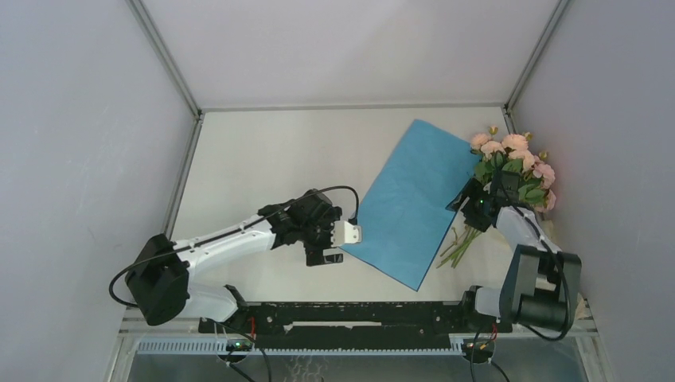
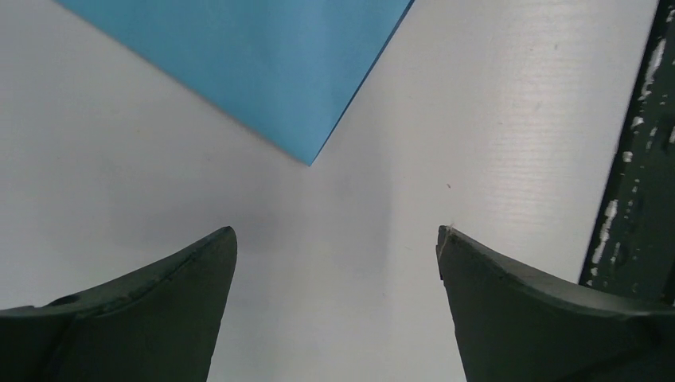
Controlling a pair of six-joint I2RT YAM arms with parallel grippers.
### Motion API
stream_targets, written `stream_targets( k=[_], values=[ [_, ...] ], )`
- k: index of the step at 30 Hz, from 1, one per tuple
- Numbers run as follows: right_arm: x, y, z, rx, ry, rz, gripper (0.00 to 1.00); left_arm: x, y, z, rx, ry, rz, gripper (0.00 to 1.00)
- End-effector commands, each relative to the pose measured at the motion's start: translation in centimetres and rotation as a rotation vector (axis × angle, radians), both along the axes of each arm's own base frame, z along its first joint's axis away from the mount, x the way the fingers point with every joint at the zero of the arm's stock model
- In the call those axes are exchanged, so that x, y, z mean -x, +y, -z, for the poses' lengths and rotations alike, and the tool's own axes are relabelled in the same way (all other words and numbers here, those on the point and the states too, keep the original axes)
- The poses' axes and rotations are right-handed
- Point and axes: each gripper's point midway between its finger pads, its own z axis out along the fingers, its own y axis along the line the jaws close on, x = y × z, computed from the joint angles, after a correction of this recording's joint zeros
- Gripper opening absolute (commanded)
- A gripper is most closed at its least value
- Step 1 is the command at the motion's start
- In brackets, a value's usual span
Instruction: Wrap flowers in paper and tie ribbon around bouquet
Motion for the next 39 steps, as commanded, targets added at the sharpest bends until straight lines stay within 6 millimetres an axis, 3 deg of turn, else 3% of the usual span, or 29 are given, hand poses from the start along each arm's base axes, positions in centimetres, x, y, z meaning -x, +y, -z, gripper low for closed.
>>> stream_targets(
  k=[1,4,8,18,25,31,35,39],
  values=[
    [-1.9,1.5,0.7,-0.162,-0.001,-0.033,0.75,-1.0,-0.9,1.0,-0.031,-0.067,0.062,1.00],
    [-2.1,1.3,1.5,-0.188,0.019,-0.026,0.64,-0.5,-1.2,1.6,-0.032,-0.038,0.062,1.00],
    [-1.9,1.8,2.0,-0.218,0.035,-0.039,0.63,-0.1,-1.0,2.2,-0.026,-0.033,0.070,1.00],
    [-2.2,5.3,0.5,-0.356,-0.004,-0.148,0.53,-0.1,-1.6,2.5,-0.003,-0.025,0.068,1.00],
    [-2.7,8.0,0.1,-0.396,-0.019,-0.206,0.54,-2.1,-2.6,3.0,-0.047,-0.014,-0.028,1.00],
    [-3.0,9.5,0.4,-0.421,-0.013,-0.228,0.57,-2.2,-4.0,3.1,0.005,-0.018,-0.002,1.00],
    [-2.6,9.0,0.4,-0.386,-0.004,-0.202,0.60,-2.6,-4.2,2.8,0.008,-0.041,-0.002,1.00],
    [-1.9,6.7,0.2,-0.299,-0.030,-0.107,0.61,-3.6,-4.2,1.7,0.016,-0.119,0.021,1.00]
  ],
)
